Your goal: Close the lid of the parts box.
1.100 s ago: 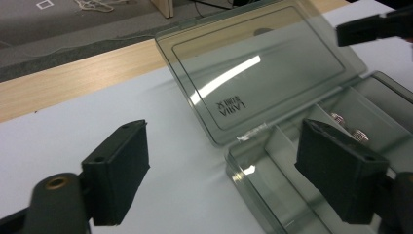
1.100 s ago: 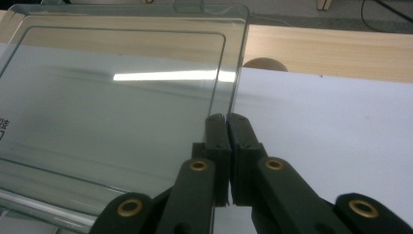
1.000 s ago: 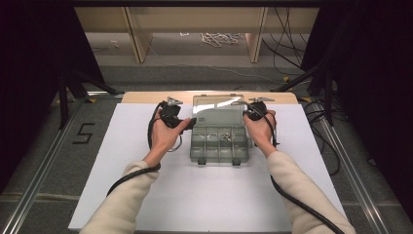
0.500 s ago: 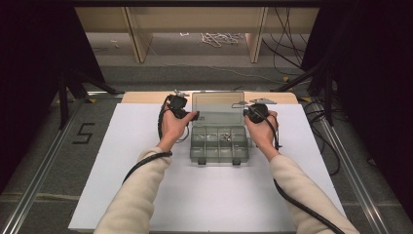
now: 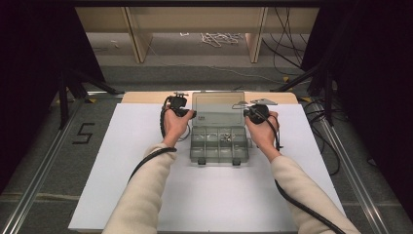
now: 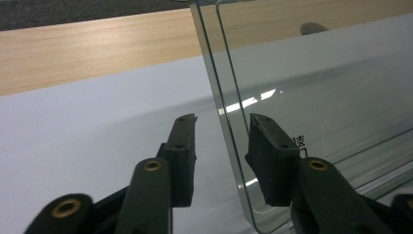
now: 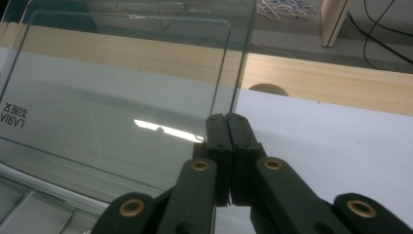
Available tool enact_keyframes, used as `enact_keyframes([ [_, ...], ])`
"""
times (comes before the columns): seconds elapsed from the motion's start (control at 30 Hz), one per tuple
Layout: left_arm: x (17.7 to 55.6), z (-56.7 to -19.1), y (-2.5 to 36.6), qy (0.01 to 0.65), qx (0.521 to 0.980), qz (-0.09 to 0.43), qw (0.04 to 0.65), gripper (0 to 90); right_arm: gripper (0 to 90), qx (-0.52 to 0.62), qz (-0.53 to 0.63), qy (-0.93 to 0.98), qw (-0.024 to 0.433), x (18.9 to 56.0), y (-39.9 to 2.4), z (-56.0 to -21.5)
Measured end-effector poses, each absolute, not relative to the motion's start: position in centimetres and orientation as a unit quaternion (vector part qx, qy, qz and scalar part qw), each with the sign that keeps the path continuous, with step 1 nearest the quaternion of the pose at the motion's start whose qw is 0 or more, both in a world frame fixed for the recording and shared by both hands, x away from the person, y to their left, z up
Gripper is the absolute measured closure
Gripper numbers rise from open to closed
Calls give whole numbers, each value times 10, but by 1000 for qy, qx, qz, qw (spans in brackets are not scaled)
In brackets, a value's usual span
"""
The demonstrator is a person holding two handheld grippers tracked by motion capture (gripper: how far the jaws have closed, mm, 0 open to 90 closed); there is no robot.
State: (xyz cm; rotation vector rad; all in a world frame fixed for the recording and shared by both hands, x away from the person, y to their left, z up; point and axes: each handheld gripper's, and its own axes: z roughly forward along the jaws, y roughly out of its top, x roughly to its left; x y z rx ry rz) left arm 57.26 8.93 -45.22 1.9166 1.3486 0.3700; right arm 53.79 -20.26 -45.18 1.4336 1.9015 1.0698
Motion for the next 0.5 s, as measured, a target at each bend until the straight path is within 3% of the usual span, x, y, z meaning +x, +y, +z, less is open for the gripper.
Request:
enact_keyframes([
  [0.27, 572, -452, 89, 537, 738, 140, 385, 830, 897, 531, 398, 700, 264, 538, -203, -456],
  [0.5, 569, -450, 89, 554, 721, 136, 393, 861, 896, 529, 398, 700, 267, 538, -203, -456],
])
